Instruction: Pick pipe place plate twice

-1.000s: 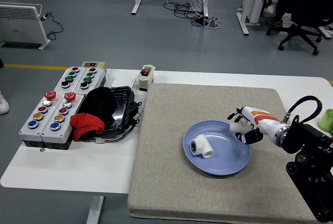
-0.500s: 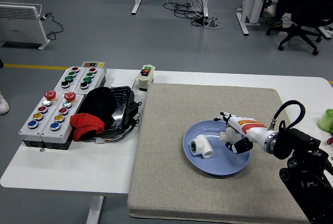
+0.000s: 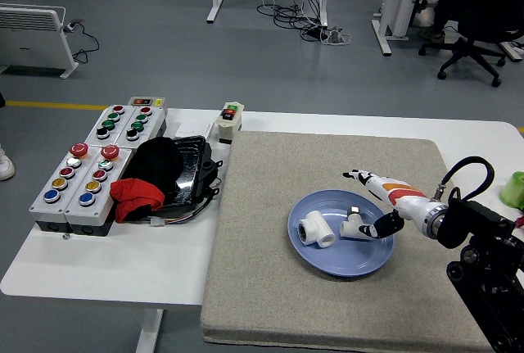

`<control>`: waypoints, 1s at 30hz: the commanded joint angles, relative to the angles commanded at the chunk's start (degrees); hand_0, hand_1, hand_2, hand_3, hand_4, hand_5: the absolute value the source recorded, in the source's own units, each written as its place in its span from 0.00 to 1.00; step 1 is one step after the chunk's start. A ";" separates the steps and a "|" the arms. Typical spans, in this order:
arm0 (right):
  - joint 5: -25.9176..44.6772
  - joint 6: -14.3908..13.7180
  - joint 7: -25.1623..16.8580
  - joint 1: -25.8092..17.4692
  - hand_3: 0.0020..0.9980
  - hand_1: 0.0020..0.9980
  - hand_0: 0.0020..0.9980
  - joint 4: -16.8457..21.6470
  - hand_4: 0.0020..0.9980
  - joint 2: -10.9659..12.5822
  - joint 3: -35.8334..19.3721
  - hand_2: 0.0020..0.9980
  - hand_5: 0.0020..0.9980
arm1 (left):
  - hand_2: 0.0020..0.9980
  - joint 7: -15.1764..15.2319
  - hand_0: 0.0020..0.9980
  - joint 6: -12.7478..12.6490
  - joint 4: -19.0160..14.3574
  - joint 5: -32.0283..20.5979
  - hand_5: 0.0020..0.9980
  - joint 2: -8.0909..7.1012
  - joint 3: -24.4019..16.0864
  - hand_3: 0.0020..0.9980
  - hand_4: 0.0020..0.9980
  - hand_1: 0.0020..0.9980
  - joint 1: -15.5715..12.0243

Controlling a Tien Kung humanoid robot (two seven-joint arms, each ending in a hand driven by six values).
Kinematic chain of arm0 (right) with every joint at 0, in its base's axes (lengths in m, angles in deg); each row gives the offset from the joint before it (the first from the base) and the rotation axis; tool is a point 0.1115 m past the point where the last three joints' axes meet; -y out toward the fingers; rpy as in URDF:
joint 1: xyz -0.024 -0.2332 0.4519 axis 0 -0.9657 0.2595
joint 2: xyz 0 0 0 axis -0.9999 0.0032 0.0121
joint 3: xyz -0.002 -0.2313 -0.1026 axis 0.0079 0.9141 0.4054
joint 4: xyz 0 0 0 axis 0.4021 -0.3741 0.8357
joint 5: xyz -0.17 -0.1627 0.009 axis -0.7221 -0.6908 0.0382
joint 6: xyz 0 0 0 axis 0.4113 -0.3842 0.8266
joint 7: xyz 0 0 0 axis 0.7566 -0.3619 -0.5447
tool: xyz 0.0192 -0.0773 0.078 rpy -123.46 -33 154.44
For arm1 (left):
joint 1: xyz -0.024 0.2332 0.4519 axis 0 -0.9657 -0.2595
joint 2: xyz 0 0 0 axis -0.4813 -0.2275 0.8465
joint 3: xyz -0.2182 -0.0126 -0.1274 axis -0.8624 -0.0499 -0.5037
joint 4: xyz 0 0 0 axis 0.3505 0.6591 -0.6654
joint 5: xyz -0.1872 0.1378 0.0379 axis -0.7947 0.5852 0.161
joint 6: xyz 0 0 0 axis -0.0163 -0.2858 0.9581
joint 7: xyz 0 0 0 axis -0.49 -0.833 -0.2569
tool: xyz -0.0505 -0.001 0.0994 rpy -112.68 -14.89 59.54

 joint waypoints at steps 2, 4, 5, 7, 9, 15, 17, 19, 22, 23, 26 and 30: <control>2.54 -1.49 0.18 -0.42 1.00 0.96 1.00 0.21 0.77 0.24 -1.75 1.00 0.19 | 0.52 0.02 0.62 0.00 0.00 -0.01 1.00 -0.03 0.04 0.59 0.27 0.59 -0.05; 4.87 -3.26 0.58 -0.92 0.99 0.94 1.00 0.30 0.61 0.30 -3.31 1.00 0.10 | 0.52 0.00 0.62 -0.01 0.00 0.11 1.00 -0.04 -0.03 0.59 0.27 0.59 -0.12; 5.32 -3.65 0.67 -1.00 0.99 0.94 1.00 0.32 0.61 0.30 -3.56 1.00 0.10 | 0.52 -0.01 0.62 -0.02 0.00 0.13 1.00 -0.04 -0.05 0.59 0.27 0.59 -0.13; 8.08 -5.98 1.21 -1.65 0.99 0.94 1.00 0.48 0.61 0.13 -5.30 1.00 0.10 | 0.52 -0.04 0.62 -0.06 0.02 0.26 1.00 -0.02 -0.15 0.59 0.27 0.59 -0.13; 10.47 -8.11 1.54 -2.10 0.93 0.90 0.93 0.62 0.49 -0.03 -6.68 1.00 0.09 | 0.52 -0.06 0.62 -0.07 0.03 0.34 1.00 -0.04 -0.19 0.59 0.27 0.59 -0.13; 19.35 -13.24 2.11 -4.05 0.91 0.88 0.92 1.52 0.47 -0.55 -10.96 0.98 0.12 | 0.52 -0.25 0.62 -0.10 0.05 1.00 1.00 -0.05 -0.62 0.59 0.27 0.59 -0.27; 21.34 -13.52 2.15 -4.48 0.91 0.88 0.92 1.76 0.47 -0.64 -11.55 0.98 0.12 | 0.52 -0.29 0.62 -0.10 0.05 1.13 1.00 -0.05 -0.70 0.59 0.27 0.59 -0.31; 24.78 -14.41 2.23 -5.09 0.91 0.88 0.92 2.11 0.47 -0.84 -12.14 0.98 0.12 | 0.52 -0.27 0.62 -0.10 0.05 1.12 1.00 -0.05 -0.68 0.59 0.27 0.59 -0.33; 30.46 -15.88 2.50 -5.98 0.87 0.85 0.89 2.68 0.45 -1.15 -12.74 0.94 0.20 | 0.52 -0.14 0.62 -0.07 0.05 0.85 1.00 -0.07 -0.47 0.59 0.27 0.59 -0.30; 32.69 -16.26 2.67 -6.22 0.87 0.85 0.89 2.87 0.45 -1.22 -12.88 0.94 0.20 | 0.52 -0.12 0.62 -0.05 0.05 0.78 1.00 -0.08 -0.42 0.59 0.27 0.59 -0.27; 40.00 -18.01 3.75 -7.22 0.87 0.85 0.89 3.75 0.45 -1.45 -13.49 0.94 0.20 | 0.52 0.03 0.62 -0.01 0.05 0.38 1.00 -0.12 -0.13 0.59 0.27 0.59 -0.19; 49.68 -19.85 5.58 -8.46 0.85 0.82 0.86 4.71 0.45 -1.88 -15.04 0.91 0.29 | 0.52 0.12 0.62 0.01 0.04 0.10 1.00 -0.09 0.04 0.59 0.27 0.59 -0.07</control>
